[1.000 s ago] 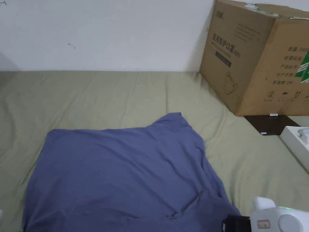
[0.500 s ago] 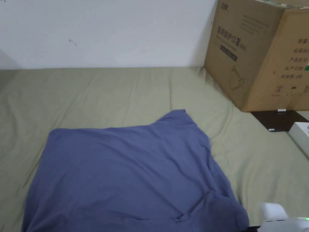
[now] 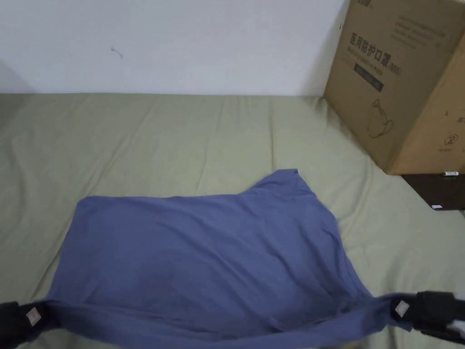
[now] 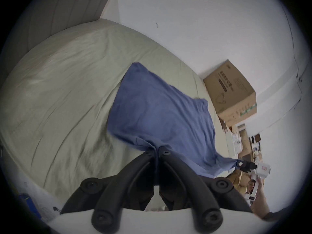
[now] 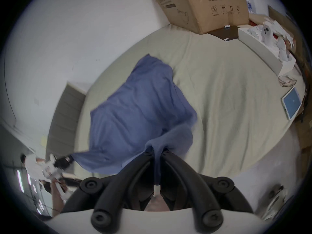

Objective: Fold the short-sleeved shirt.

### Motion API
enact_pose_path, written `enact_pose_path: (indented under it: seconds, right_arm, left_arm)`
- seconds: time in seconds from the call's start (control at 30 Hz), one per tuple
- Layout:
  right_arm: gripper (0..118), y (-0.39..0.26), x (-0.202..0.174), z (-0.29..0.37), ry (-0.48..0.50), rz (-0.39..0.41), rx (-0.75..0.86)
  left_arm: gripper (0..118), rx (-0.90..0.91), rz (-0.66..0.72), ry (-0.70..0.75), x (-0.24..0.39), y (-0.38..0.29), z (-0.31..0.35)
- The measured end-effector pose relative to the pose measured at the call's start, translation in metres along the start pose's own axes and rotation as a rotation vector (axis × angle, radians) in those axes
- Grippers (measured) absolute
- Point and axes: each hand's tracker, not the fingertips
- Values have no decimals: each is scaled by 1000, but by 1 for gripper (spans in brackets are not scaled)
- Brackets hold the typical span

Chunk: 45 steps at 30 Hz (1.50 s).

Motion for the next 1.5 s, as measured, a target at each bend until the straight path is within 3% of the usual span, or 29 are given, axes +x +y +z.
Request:
enact_pose_path:
  seconds: [0.13, 0.2, 0.23, 0.3, 0.33, 0.37, 0.4, 0.43, 0.47, 0.5, 0.53, 0.57, 0.7, 0.77, 0.87, 0.93, 0.97, 1.0, 1.03, 1.07, 1.1, 1.13, 1.17, 1.2, 1.3, 1.4, 1.5]
  right_arm:
    - [3, 56, -1, -42, -35, -132, 31]
    - [3, 83, -1, -75, -71, -155, 18]
    - [3, 92, -2, -90, -96, -156, 0]
    - [3, 106, -12, -125, -161, -63, -40]
    - [4, 112, -16, -141, -188, -17, -57]
    - [10, 113, -19, -151, -220, 7, -50]
    - [28, 110, -22, -157, -248, 14, -22]
    - [60, 107, -25, -160, -264, 6, 21]
    - [73, 104, -28, -159, -272, 7, 68]
    - [73, 98, -33, -155, -270, 24, 105]
    - [103, 91, -37, -148, -258, 34, 132]
    - [118, 83, -42, -139, -229, 48, 162]
    - [118, 47, -69, -84, -132, 240, 417]
    - [118, 20, -96, -47, -180, 368, 503]
    - [118, -33, -133, 0, -267, 539, 778]
    - [118, -64, -141, 20, -229, 581, 954]
    - [118, -70, -141, 25, -173, 544, 913]
    - [117, -74, -143, 26, -134, 478, 782]
    - [115, -79, -140, 23, -114, 430, 700]
    - [98, -89, -135, 20, -86, 403, 670]
    - [62, -100, -131, 22, -66, 403, 683]
    - [9, -103, -132, 24, -60, 424, 694]
    - [0, -108, -133, 27, -72, 453, 704]
    - [0, -112, -133, 28, -120, 499, 689]
    - [0, -111, -131, 37, -12, 519, 660]
    - [0, -101, -129, 43, -46, 503, 653]
    - [0, -92, -123, 40, -72, 465, 626]
  left_arm:
    - [3, 24, 93, 63, -4, 37, -43]
    - [3, 3, 157, 77, -14, 50, -71]
    - [3, -14, 174, 108, -15, 53, -83]
    - [5, -27, 167, 115, -19, 60, -107]
    - [12, -39, 167, 126, -20, 62, -116]
    - [37, -42, 173, 128, -21, 63, -123]
    - [68, -43, 173, 129, -21, 63, -126]
    - [91, -24, 172, 139, -22, 62, -124]
    - [101, 0, 162, 136, -21, 61, -121]
    - [101, 20, 146, 123, -19, 59, -115]
    - [118, 60, 125, 92, -16, 55, -107]
    - [112, 129, 95, 59, -13, 52, -95]
    - [112, 188, -123, 52, 10, 41, -51]
    - [113, 244, -252, 54, 32, 27, -23]
    - [111, 423, -465, 34, 69, -6, 22]
    - [104, 570, -569, 89, 90, -31, 46]
    - [93, 607, -592, 97, 94, -42, 52]
    - [79, 627, -597, 106, 97, -51, 58]
    - [56, 628, -590, 104, 99, -58, 61]
    - [13, 613, -566, 101, 100, -65, 64]
    - [0, 605, -531, 86, 89, -67, 66]
    - [0, 578, -497, 78, 84, -69, 67]
    - [0, 565, -455, 68, 77, -71, 70]
    - [0, 540, -422, 41, 69, -70, 72]
    - [0, 521, -383, 141, 62, -71, 76]
    - [0, 440, -360, 208, 43, -40, 61]
    - [0, 23, -313, 327, 17, 12, -1]
